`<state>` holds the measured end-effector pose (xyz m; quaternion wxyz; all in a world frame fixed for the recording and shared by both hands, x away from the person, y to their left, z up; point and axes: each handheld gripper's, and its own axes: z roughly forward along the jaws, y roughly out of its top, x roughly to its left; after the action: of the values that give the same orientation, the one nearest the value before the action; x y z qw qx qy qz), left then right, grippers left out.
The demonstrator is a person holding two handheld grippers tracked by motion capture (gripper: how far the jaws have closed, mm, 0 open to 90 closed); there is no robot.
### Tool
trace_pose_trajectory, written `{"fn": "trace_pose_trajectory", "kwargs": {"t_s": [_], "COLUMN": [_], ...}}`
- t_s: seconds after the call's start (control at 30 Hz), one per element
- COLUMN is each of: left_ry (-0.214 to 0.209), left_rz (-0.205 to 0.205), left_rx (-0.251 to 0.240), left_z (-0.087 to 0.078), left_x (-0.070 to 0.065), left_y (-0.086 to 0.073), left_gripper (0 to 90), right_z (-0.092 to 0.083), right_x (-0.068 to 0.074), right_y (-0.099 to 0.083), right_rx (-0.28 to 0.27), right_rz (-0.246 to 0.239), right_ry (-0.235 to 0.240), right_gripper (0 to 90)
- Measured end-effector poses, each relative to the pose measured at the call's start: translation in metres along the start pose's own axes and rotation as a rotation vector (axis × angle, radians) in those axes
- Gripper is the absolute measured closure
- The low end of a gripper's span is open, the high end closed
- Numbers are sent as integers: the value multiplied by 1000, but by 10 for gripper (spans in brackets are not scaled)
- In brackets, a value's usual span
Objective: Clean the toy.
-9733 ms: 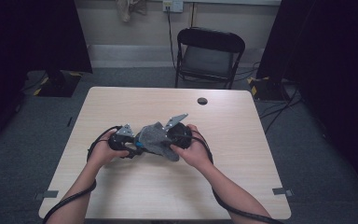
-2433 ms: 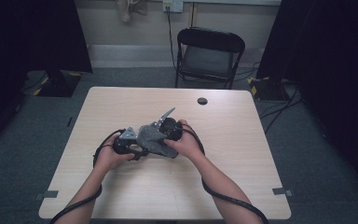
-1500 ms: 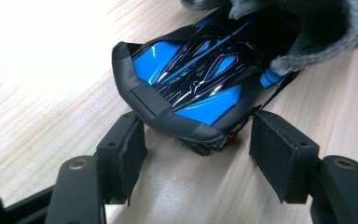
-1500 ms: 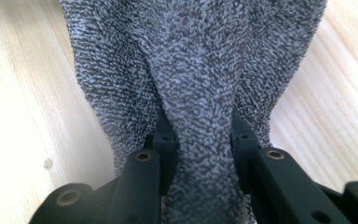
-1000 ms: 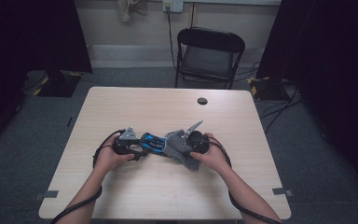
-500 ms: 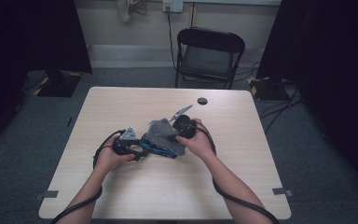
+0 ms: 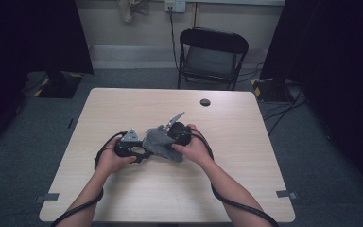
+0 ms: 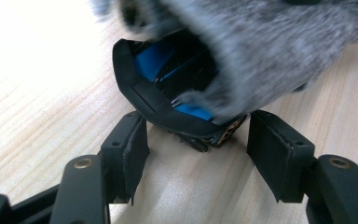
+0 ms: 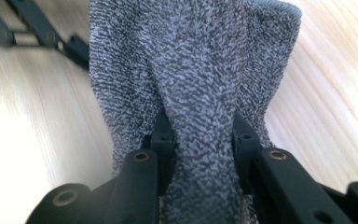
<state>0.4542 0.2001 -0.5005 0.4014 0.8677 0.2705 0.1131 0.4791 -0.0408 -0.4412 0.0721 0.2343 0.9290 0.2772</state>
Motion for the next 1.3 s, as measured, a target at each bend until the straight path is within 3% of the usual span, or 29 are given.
{"fn": "trace_pose_trajectory", "kwargs": {"t_s": [0.37, 0.57, 0.87, 1.1, 1.3], "left_ry": [3, 2, 3, 6, 4], "left_rz": [1, 1, 2, 3, 1], "left_rx": [-1, 0, 0, -1, -1], "left_z": [0, 0, 0, 0, 0], "left_x": [0, 0, -1, -1, -1], "left_y": [0, 0, 0, 0, 0], "left_gripper": [382, 382, 383, 383, 384], "right_z": [-9, -17, -31, -11, 9], "right_x": [-8, -15, -18, -8, 4], "right_y": [-41, -53, -30, -2, 7], "right_rx": [14, 25, -59, -94, -65], "right_rz": [45, 78, 86, 84, 52], "right_ry": [5, -4, -7, 23, 20], "right_gripper": [702, 711, 726, 726, 725]}}
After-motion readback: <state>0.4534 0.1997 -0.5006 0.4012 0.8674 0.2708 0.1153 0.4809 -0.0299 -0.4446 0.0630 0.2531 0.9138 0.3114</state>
